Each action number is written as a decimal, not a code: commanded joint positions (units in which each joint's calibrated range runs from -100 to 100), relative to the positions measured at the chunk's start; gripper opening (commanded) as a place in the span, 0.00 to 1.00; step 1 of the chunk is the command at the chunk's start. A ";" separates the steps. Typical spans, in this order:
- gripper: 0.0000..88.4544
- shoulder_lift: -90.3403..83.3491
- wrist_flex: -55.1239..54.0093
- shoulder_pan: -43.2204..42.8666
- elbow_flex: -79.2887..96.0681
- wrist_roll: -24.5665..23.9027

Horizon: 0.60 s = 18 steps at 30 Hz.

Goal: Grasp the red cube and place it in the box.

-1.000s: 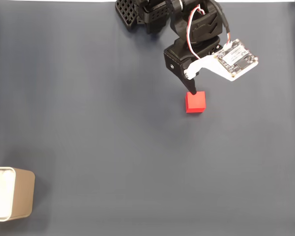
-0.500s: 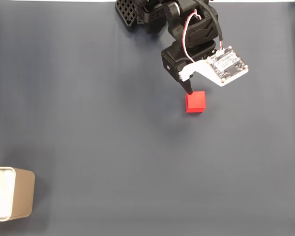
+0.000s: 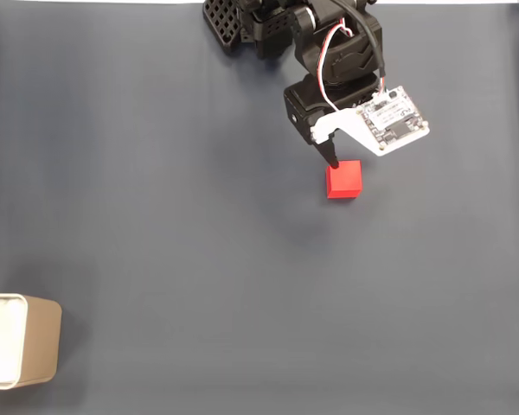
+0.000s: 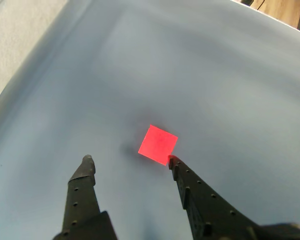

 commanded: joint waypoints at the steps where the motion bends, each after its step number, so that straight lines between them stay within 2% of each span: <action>1: 0.39 -0.29 -2.20 0.66 -0.24 -0.54; 18: 0.40 2.83 -4.99 3.29 -0.15 0.20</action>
